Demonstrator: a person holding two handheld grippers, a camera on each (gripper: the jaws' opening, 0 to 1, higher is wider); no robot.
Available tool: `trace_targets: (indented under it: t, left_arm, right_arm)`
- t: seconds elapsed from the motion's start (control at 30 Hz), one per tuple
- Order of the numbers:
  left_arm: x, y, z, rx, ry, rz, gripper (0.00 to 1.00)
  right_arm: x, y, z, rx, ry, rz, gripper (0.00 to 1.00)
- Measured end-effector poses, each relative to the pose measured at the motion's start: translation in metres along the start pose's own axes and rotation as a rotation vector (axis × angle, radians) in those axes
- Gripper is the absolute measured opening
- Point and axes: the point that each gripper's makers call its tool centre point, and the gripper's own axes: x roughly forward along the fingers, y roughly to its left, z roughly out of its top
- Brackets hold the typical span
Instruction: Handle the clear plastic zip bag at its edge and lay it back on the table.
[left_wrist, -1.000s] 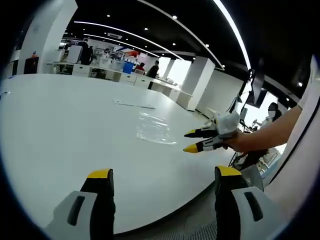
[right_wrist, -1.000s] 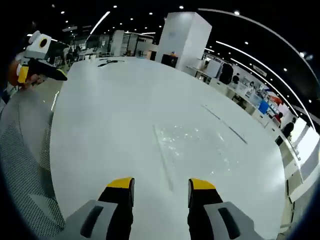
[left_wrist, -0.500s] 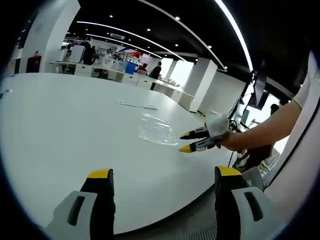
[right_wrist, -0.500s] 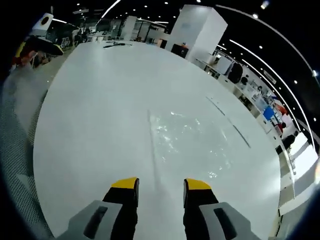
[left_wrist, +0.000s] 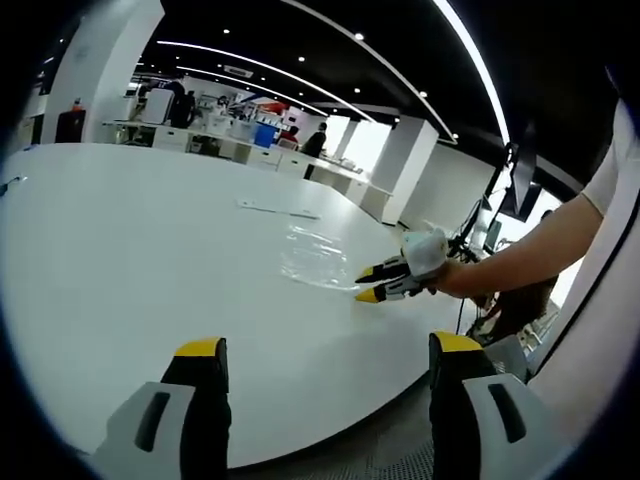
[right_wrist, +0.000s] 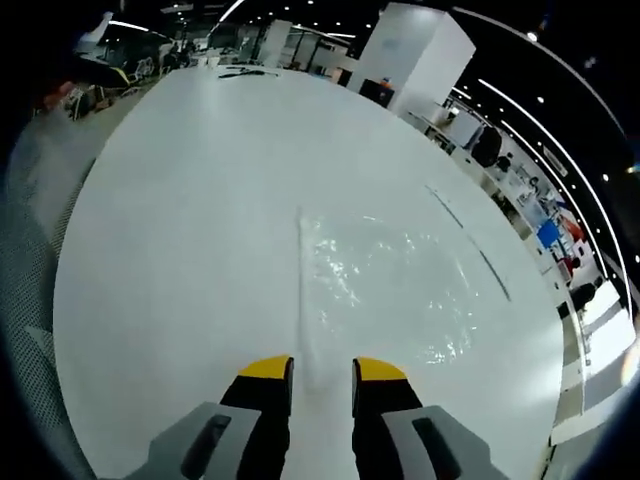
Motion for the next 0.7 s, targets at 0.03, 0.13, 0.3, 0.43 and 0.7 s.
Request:
trace_targets:
  t: [0.03,0.13,0.3,0.43,0.7]
  left_arm:
    - [0.0,0.0006,0.0001,0.0,-0.001,0.001,0.81]
    - [0.0,0.0017,0.0002,-0.002,-0.002,0.003,0.81]
    - [0.0001,0.0017,0.0007,-0.002,-0.003,0.004,0.81]
    - [-0.0004,0.0041,0.0006,-0.002,-0.005,0.006,0.81]
    - [-0.0007,0.0059,0.0012,-0.003,-0.01,0.007,0.81]
  right_arm:
    - [0.0003,-0.0014,0.0019,0.004,-0.01,-0.005,0.19]
    - [0.0016,-0.0034,0.0005,0.003,-0.002,-0.002,0.18]
    - [0.0025,-0.0031,0.0013,0.006,0.003,0.013,0.17]
    - [0.0026,-0.0008,0.0026,0.017,0.015,0.033,0.13]
    - [0.0027,0.0048,0.0028,0.022,0.02,0.055,0.06]
